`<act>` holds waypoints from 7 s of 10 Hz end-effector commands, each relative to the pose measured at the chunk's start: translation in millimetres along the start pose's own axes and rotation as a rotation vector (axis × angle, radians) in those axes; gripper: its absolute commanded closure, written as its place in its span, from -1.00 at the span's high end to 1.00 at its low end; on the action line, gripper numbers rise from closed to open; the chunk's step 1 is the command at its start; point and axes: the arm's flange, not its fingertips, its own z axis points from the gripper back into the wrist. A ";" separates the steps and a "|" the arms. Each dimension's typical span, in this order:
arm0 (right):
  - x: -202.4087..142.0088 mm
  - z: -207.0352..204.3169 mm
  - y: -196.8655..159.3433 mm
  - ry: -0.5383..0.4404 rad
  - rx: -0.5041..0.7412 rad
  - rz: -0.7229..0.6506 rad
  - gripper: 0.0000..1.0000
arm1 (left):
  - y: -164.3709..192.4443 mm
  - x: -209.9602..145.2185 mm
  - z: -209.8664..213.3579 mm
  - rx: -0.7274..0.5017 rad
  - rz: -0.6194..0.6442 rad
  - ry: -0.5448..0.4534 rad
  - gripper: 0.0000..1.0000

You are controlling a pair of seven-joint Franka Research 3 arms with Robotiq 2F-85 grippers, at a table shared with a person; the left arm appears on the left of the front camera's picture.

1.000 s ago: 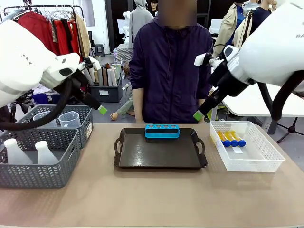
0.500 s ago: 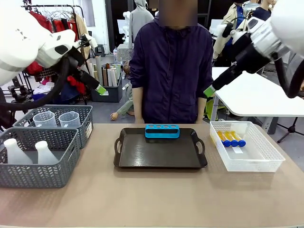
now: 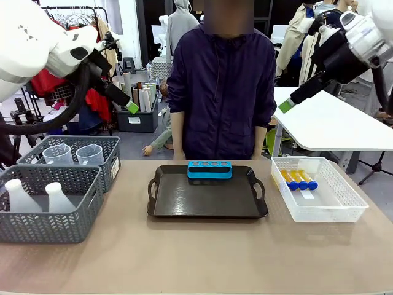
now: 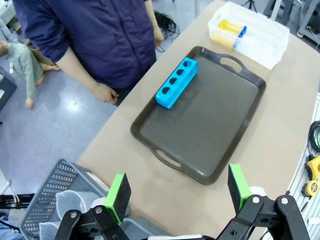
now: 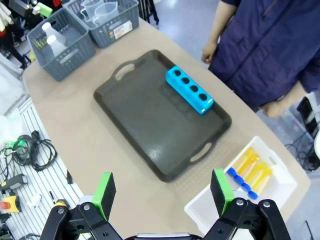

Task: Prepare the laboratory tools.
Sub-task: Pick up one Large Measuring Cup and place it on the Handle tray.

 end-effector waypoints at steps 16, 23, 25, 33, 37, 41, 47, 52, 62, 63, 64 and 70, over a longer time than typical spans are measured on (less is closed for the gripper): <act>-3.4 13.3 -13.8 0.001 0.003 0.031 1.00 | 9.7 -5.4 16.9 0.021 0.019 -0.009 1.00; -3.4 13.3 -13.8 0.001 0.003 0.031 1.00 | 52.9 -1.2 41.3 -0.039 0.141 0.228 1.00; -3.4 13.3 -13.8 0.001 0.003 0.031 1.00 | 86.8 -37.1 45.6 0.112 0.178 0.351 1.00; -3.4 13.3 -13.8 0.001 0.003 0.031 1.00 | 141.5 -192.2 2.9 0.295 0.517 0.604 1.00; -3.4 13.3 -13.8 0.001 0.003 0.031 1.00 | 146.3 -196.8 0.9 0.271 0.513 0.604 1.00; -3.4 13.3 -13.8 0.001 0.003 0.031 1.00 | 168.3 -192.3 -11.9 0.364 0.491 0.569 1.00; -3.4 13.3 -13.8 0.001 0.003 0.031 1.00 | 248.2 -227.6 -58.9 0.450 0.573 0.531 1.00; -3.4 13.3 -13.8 0.001 0.003 0.031 1.00 | 261.7 -233.0 -74.4 0.434 0.605 0.481 1.00; -3.4 13.3 -13.8 0.001 0.003 0.031 1.00 | 265.1 -246.1 -86.4 0.445 0.629 0.524 -1.00; -3.4 13.3 -13.8 0.001 0.003 0.031 1.00 | 264.5 -245.6 -85.1 0.447 0.632 0.527 -1.00; -3.4 13.3 -13.8 0.001 0.003 0.031 1.00 | 263.4 -244.2 -82.7 0.447 0.634 0.533 -1.00; -3.4 13.3 -13.8 0.001 0.003 0.031 1.00 | 251.2 -199.9 -45.5 0.421 0.577 0.516 -1.00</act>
